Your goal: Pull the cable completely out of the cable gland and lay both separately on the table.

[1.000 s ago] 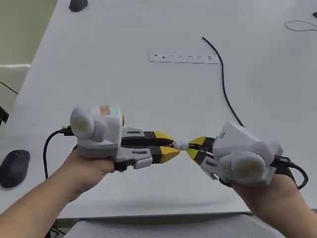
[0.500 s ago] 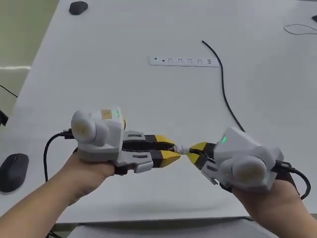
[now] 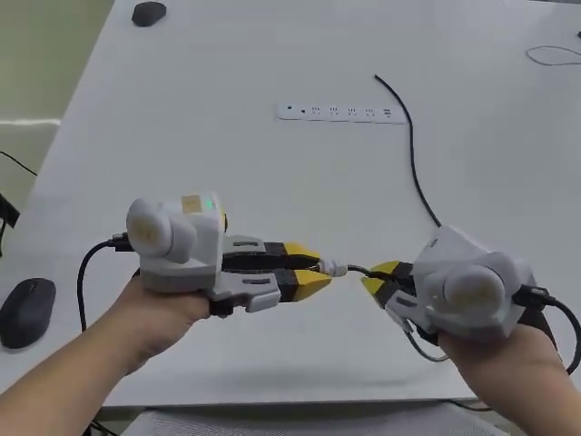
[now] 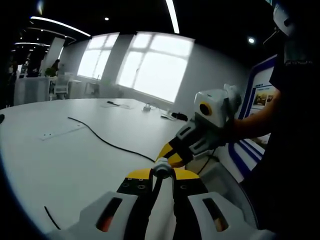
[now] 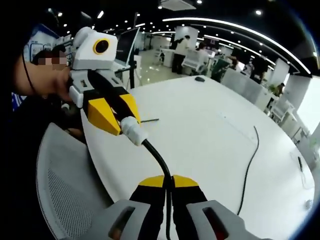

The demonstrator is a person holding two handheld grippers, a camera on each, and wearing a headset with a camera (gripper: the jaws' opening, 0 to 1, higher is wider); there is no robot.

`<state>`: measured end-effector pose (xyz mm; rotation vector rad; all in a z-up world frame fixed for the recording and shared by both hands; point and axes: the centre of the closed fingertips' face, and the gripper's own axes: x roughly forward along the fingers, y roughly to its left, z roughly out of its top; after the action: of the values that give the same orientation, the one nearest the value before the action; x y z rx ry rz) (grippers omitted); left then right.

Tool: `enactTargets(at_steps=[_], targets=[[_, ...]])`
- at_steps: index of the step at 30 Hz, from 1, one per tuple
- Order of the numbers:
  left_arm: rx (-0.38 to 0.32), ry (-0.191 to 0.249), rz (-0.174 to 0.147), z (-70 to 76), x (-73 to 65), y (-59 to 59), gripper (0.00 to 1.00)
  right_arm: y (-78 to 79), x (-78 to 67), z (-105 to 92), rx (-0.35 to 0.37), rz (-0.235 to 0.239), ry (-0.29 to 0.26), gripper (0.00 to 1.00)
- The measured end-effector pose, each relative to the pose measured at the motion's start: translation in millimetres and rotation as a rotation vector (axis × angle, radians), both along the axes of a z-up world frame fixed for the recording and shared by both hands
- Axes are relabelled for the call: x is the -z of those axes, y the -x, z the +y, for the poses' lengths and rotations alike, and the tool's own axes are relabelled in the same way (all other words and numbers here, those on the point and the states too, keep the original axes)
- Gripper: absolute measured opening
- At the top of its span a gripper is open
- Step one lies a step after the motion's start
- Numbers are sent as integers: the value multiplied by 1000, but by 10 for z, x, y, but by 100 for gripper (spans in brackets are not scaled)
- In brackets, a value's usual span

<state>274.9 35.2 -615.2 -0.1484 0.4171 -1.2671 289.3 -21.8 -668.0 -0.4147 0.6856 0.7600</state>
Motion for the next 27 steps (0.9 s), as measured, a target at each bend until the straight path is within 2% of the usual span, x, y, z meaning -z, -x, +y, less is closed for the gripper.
enactTargets(at_steps=[7,9,13,16,20,27], targets=[[-7,4,2,5,-11,14,15,-15,241,-282,135,82,-30,0],[-6,9,5,-3,-16,19,15,4,321,-341,186,122,-53,0],[1,7,9,-35,-1,42,15,78,439,-335,281,228,-139,0],[4,-4,1,-45,19,51,15,74,432,-340,274,208,-127,0],[-4,7,12,-29,0,29,15,69,384,-339,248,176,-117,0],[-11,14,13,-7,-16,4,15,91,300,-315,160,106,-76,1]])
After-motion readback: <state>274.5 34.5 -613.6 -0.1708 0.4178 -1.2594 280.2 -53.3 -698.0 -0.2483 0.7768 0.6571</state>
